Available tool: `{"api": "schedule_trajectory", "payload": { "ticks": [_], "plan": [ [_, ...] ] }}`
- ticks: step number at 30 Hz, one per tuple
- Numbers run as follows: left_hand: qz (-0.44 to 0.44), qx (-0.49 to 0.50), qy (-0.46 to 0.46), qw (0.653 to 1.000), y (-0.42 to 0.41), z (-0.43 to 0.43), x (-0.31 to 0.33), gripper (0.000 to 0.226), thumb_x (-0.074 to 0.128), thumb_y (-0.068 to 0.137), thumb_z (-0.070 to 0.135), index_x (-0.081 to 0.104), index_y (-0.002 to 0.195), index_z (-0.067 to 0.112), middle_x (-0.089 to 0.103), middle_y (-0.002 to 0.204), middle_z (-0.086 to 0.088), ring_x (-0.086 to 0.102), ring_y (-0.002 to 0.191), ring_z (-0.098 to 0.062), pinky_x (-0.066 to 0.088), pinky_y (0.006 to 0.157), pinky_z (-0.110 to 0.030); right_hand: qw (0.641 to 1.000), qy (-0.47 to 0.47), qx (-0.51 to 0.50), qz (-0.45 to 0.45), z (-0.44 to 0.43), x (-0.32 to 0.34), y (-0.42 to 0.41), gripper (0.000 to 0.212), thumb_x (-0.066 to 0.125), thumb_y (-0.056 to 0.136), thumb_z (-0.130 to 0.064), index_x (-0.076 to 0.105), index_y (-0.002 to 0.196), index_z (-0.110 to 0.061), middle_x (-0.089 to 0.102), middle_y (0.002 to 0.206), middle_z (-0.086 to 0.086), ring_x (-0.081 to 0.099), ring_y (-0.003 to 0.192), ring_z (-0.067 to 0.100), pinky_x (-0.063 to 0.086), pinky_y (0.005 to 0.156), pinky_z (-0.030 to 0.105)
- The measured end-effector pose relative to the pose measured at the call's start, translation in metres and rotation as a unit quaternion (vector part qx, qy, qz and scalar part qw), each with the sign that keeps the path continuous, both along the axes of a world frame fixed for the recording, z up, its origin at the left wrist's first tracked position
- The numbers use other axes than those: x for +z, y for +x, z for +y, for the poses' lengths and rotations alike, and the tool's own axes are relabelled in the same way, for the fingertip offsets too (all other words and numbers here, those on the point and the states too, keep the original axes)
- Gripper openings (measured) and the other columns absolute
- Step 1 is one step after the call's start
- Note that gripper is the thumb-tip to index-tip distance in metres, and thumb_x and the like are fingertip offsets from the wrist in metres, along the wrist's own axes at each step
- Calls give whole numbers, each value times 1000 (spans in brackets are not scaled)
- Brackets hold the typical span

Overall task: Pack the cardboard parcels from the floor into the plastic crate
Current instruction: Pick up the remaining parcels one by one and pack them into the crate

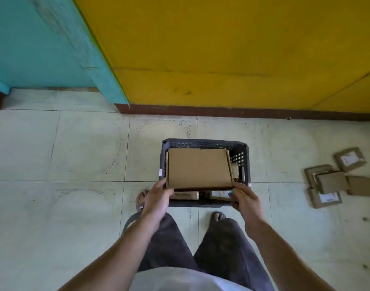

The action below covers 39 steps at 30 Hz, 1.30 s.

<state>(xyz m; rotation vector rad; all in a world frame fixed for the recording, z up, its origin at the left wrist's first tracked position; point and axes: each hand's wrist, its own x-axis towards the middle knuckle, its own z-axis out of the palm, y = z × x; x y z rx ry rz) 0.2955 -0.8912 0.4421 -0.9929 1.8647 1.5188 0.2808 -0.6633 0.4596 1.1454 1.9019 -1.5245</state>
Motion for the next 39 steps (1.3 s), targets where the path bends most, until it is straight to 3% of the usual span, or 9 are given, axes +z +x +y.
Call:
{"api": "schedule_trajectory", "payload": {
  "ticks": [5,9,17,21,24,27,30,33,39],
  "plan": [
    [-27,-21,12,999,-27,-24,-50,51,54,93,19,46,143,21,50,143,5,48,131,-18,36,112,-42,1000,19,-3,-25,-28,-43,-14,28,51,94,-10,69,93,-31,67,91,1,61,91,22,47,96,49],
    [-47,-33,5,998,-39,-24,-111,54,56,85,26,52,139,24,59,136,4,56,122,-16,41,108,-42,999,10,-16,-45,-30,-104,-27,29,51,94,-11,71,94,-31,70,96,0,64,93,18,52,87,38],
    [-74,-16,-16,997,-65,-8,-265,35,51,74,30,65,106,31,72,106,5,66,101,-21,48,96,-45,997,2,4,-77,-23,-263,-60,21,55,91,-21,71,93,-35,71,93,-3,66,93,16,55,88,39],
    [-79,-7,-18,997,-80,4,-328,35,53,90,15,58,124,21,70,105,4,68,90,-18,53,76,-30,996,5,23,-89,-25,-330,-72,19,56,91,-25,70,99,-35,67,85,-2,61,82,15,55,79,33],
    [-76,-20,-13,997,-92,12,-360,42,51,94,11,48,136,20,59,114,10,60,87,-6,42,62,-15,994,-14,24,-105,-28,-367,-81,18,52,95,-23,66,101,-32,62,90,0,56,84,16,54,77,32],
    [-86,-35,-29,995,-106,12,-384,44,54,91,13,46,134,18,56,119,8,57,101,-12,39,69,-21,993,-32,24,-115,-31,-396,-95,25,48,95,-12,58,83,-31,61,93,4,57,87,17,50,98,43],
    [-99,-48,-48,993,-120,9,-402,49,57,88,19,47,136,19,58,130,2,55,115,-19,37,86,-26,992,-44,29,-113,-35,-419,-108,24,47,95,-7,59,91,-27,57,85,1,56,83,16,50,97,43],
    [-127,-59,-45,989,-127,10,-409,50,57,91,23,45,139,19,53,136,2,50,116,-18,32,88,-27,988,-73,25,-133,-35,-428,-115,22,47,94,-6,58,95,-25,55,83,1,55,84,16,50,92,34],
    [-129,-40,-65,989,-130,18,-395,48,55,92,25,45,138,19,54,130,4,50,115,-18,33,88,-29,990,-60,55,-117,-28,-423,-117,35,54,86,-10,57,119,1,57,77,-2,57,84,22,51,93,50]
  ]
}}
